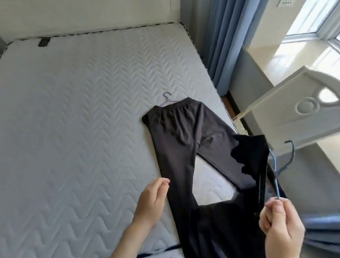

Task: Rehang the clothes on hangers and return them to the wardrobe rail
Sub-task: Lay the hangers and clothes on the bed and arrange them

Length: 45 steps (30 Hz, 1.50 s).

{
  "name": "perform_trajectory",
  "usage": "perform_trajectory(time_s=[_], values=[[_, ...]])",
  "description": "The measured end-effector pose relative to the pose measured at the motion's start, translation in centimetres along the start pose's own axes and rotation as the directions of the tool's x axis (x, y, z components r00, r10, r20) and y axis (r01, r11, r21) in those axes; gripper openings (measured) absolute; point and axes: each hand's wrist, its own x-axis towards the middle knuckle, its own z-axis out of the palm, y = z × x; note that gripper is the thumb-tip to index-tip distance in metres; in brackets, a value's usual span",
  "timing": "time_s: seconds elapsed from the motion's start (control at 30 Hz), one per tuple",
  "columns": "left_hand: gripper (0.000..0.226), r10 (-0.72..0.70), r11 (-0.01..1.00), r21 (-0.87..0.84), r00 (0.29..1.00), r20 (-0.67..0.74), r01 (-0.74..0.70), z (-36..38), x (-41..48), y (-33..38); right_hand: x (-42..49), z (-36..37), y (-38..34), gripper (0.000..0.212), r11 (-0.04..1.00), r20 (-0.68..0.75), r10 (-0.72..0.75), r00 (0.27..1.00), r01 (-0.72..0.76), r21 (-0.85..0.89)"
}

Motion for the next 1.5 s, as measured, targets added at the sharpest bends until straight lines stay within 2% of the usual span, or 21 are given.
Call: perform_trajectory(time_s=[0.13, 0.23, 0.33, 0.5, 0.7, 0.83, 0.9, 1.2, 1.37, 1.5], values=[[0.042, -0.075, 0.995, 0.066, 0.997, 0.01, 0.074, 0.3, -13.6, -2.9, -9.2, -8.2, -2.4, 0.035, 0.999, -0.016, -0.031, 0.999, 0.031, 0.019], [0.016, -0.13, 0.987, 0.093, 0.991, -0.009, 0.131, -0.3, -21.9, -5.3, -14.4, -12.3, -3.5, 0.033, 0.998, -0.054, -0.033, 0.998, 0.036, 0.054], [0.018, -0.155, 0.978, 0.134, 0.987, -0.043, 0.16, -2.0, -27.5, -7.2, -18.1, -13.9, -4.7, 0.036, 0.991, -0.076, -0.017, 0.997, 0.027, 0.128], [0.016, -0.168, 0.969, 0.159, 0.976, -0.136, 0.189, -6.0, -32.1, -9.0, -22.6, -11.7, -6.4, 0.038, 0.966, -0.076, -0.052, 0.996, 0.07, 0.247], [0.025, -0.144, 0.954, 0.234, 0.97, -0.196, 0.189, -12.4, -32.0, -11.2, -26.9, -4.2, -6.2, 0.035, 0.95, -0.103, -0.067, 0.992, 0.095, 0.297], [0.055, -0.076, 0.898, 0.416, 0.982, -0.174, 0.143, -18.3, -29.2, -14.1, -29.0, 3.2, -5.2, 0.035, 0.951, -0.112, -0.026, 0.993, 0.059, 0.305], [0.063, -0.062, 0.873, 0.47, 0.986, -0.156, 0.129, -21.5, -26.7, -16.4, -29.7, 7.9, -4.5, 0.035, 0.952, -0.13, -0.005, 0.992, 0.045, 0.304], [0.058, -0.007, 0.839, 0.54, 0.995, -0.099, 0.059, -34.2, -7.9, -30.4, -27.3, 32.5, 0.3, 0.032, 0.952, -0.29, 0.008, 0.957, 0.082, 0.296], [0.052, 0.058, 0.783, 0.621, 0.995, -0.084, 0.007, -35.5, 5.8, -41.3, -21.5, 46.4, 9.4, 0.027, 0.958, -0.26, -0.066, 0.963, 0.134, 0.253], [0.054, 0.095, 0.708, 0.707, 0.991, -0.095, 0.0, -34.5, 16.8, -51.7, -16.3, 56.4, 20.5, 0.024, 0.982, -0.134, -0.098, 0.986, 0.117, 0.145]])
